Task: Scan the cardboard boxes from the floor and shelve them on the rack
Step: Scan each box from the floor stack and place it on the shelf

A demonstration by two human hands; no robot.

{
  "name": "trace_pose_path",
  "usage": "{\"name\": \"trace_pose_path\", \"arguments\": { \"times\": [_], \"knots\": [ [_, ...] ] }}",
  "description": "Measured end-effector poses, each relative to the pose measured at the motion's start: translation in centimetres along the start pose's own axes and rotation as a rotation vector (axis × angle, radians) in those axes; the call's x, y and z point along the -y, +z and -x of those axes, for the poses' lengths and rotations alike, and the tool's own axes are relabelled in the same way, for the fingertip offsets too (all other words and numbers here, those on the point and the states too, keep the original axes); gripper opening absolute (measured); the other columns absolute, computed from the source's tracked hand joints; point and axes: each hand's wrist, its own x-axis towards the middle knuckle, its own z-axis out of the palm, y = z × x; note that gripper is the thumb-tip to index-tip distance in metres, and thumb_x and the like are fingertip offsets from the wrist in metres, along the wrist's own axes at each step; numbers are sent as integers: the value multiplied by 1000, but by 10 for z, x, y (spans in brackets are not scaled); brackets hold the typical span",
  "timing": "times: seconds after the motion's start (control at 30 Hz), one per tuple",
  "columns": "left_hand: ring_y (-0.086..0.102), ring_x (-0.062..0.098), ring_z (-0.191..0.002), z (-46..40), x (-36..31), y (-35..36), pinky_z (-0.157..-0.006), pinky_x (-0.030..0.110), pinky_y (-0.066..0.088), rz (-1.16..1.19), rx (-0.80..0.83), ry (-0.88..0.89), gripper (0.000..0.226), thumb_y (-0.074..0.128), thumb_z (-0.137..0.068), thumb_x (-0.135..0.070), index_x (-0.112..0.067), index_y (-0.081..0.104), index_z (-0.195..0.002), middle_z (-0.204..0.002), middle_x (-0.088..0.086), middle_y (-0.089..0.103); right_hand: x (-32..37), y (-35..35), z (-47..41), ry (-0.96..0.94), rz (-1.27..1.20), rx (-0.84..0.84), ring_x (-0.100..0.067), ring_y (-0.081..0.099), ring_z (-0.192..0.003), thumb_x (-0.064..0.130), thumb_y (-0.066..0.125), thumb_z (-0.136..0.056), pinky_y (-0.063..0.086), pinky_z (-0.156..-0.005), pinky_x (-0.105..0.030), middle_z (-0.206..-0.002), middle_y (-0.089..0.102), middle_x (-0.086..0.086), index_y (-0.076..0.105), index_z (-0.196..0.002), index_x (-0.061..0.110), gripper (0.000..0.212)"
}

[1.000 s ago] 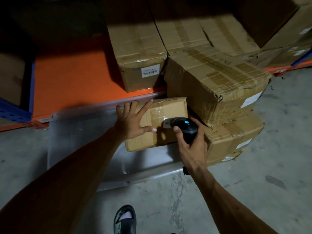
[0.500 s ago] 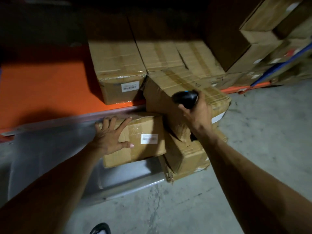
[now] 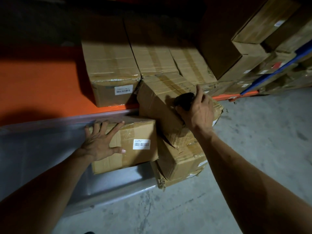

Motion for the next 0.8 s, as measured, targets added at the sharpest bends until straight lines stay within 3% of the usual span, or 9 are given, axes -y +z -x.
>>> {"name": "trace_pose_path", "arguments": {
  "times": [0.07, 0.13, 0.23, 0.33, 0.43, 0.5, 0.57, 0.67, 0.8],
  "knots": [
    [25, 34, -132, 1, -1, -4, -97, 53, 23, 10, 47, -12, 107, 18, -60, -103, -55, -18, -149, -151, 9, 24, 14, 4, 28, -184, -64, -192, -33, 49, -129, 50, 70, -92, 43, -105, -44, -144, 48, -19, 32, -159, 15, 85],
    [23, 34, -133, 3, -3, -6, -99, 54, 22, 4, 76, -26, 108, 18, -59, -102, -54, -18, -149, -152, 8, 21, 29, 26, 63, -267, -264, -188, -25, 54, -121, 50, 61, -95, 44, -97, -36, -137, 52, -11, 45, -147, 20, 62],
    [23, 33, -136, 9, -3, -6, -102, 53, 21, 47, 70, -12, 112, 25, -59, -102, -51, -13, -151, -151, 7, 24, 47, 79, 94, -59, -521, 119, -21, 56, -119, 53, 61, -95, 43, -95, -31, -137, 54, -6, 51, -142, 26, 55],
    [35, 31, -134, 19, 3, -2, -105, 51, 27, 128, -90, -31, 110, 28, -70, -96, -34, 10, -158, -147, 6, 38, 56, 123, 82, 270, -648, 289, -32, 46, -141, 62, 64, -94, 37, -116, -40, -155, 45, -13, 41, -157, 26, 76],
    [35, 37, -134, 34, 13, 12, -112, 47, 28, 509, -324, -239, 100, 35, -84, -83, -11, 31, -154, -144, 21, 42, 57, 155, 68, 400, -705, 423, -35, 41, -146, 70, 57, -93, 33, -120, -40, -161, 44, -12, 42, -156, 40, 72],
    [31, 27, -138, 42, 15, 20, -113, 38, 29, 766, -367, -486, 94, 61, -77, -74, -23, 34, -151, -146, 13, 41, 55, 167, 75, 462, -752, 387, -33, 48, -139, 71, 60, -86, 36, -109, -34, -152, 54, -10, 56, -143, 46, 62],
    [46, 10, -133, 42, 11, 25, -111, 28, 36, 1025, -374, -581, 85, 76, -72, -65, -34, 44, -144, -141, -6, 54, 54, 170, 86, 459, -810, 338, -28, 54, -131, 66, 65, -84, 39, -102, -26, -140, 63, -6, 63, -134, 43, 55],
    [61, -1, -117, 37, -2, 27, -105, 27, 47, 1274, -344, -637, 69, 76, -65, -72, -42, 63, -126, -122, -17, 69, 37, 168, 89, 404, -970, 413, -16, 67, -114, 33, 75, -95, 51, -95, -18, -129, 71, -4, 63, -132, 26, 39],
    [65, -5, -101, 39, 0, 34, -86, 14, 48, 1347, -325, -687, 44, 73, -67, -75, -44, 72, -99, -103, -23, 73, 36, 160, 86, 375, -929, 476, -2, 71, -93, 60, 85, -71, 56, -83, -21, -104, 74, 16, 66, -120, 44, 55]
  ]
}}
